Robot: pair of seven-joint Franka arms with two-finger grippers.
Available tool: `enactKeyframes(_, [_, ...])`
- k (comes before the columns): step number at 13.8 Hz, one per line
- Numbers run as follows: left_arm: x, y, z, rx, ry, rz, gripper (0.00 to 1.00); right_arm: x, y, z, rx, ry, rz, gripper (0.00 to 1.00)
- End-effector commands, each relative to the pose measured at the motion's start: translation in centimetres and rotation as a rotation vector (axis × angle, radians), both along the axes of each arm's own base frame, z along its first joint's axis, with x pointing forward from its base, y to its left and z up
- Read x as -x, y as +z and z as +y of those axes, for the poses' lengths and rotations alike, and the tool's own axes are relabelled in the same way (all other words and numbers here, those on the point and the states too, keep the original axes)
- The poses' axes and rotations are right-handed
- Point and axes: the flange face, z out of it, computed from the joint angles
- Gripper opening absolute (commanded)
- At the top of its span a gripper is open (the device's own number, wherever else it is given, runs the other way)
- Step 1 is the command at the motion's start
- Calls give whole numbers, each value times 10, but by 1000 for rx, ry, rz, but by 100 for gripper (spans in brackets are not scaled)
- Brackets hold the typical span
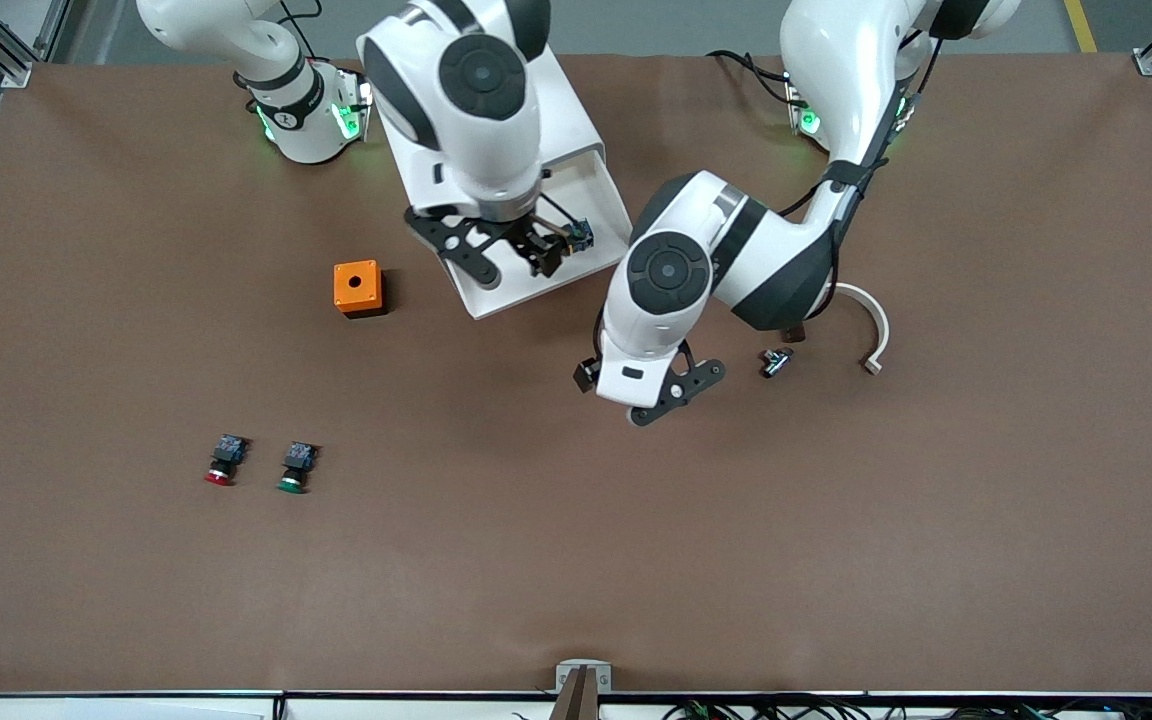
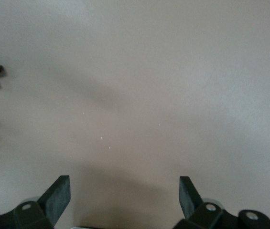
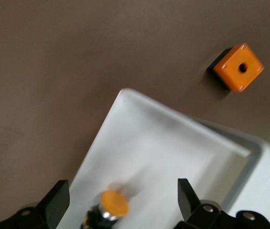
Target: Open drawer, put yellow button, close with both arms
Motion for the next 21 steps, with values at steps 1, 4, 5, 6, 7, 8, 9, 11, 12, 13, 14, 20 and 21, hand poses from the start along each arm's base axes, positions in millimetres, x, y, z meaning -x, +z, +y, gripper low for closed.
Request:
enactKeyframes(1, [16,-2,-12,-16,-44,-13,100,-30,32,-63,-22,130,51,100])
enactKeyframes(4, [34,-5,-31,-15,-68,-5,100,-57,59,-144,-55,248,88,100])
enactKeyframes(5, [39,-5,-36,-14,-76,-4,100,-63,65,-168,-67,282,100,100])
enactKeyframes(6, [46,-5,-44,-13,-87,-1,100,-71,72,-198,-84,313,106,100])
enactKeyframes(7, [50,-4,-47,-9,-92,3,100,-77,75,-225,-101,350,120,100])
enactKeyframes(8, [55,-4,-52,-5,-100,10,100,-82,77,-250,-116,380,129,100])
enactKeyframes(9, [60,-5,-56,2,-105,24,100,-87,79,-275,-127,407,136,100])
enactKeyframes(11, [72,-6,-65,-3,-109,43,100,-92,84,-316,-134,479,144,100])
enactKeyframes(12, [79,-6,-71,-4,-118,47,100,-95,84,-333,-139,505,147,100])
enactKeyframes(13, [85,-6,-76,-3,-125,57,100,-97,85,-348,-149,535,145,100])
enactKeyframes(14, [91,-7,-79,5,-125,80,100,-99,84,-367,-154,552,147,100])
enactKeyframes(20, [119,-8,-100,33,-79,163,100,-98,84,-436,-194,611,166,100])
enactKeyframes(21, [126,-8,-106,41,-78,176,100,-96,84,-446,-200,594,176,100])
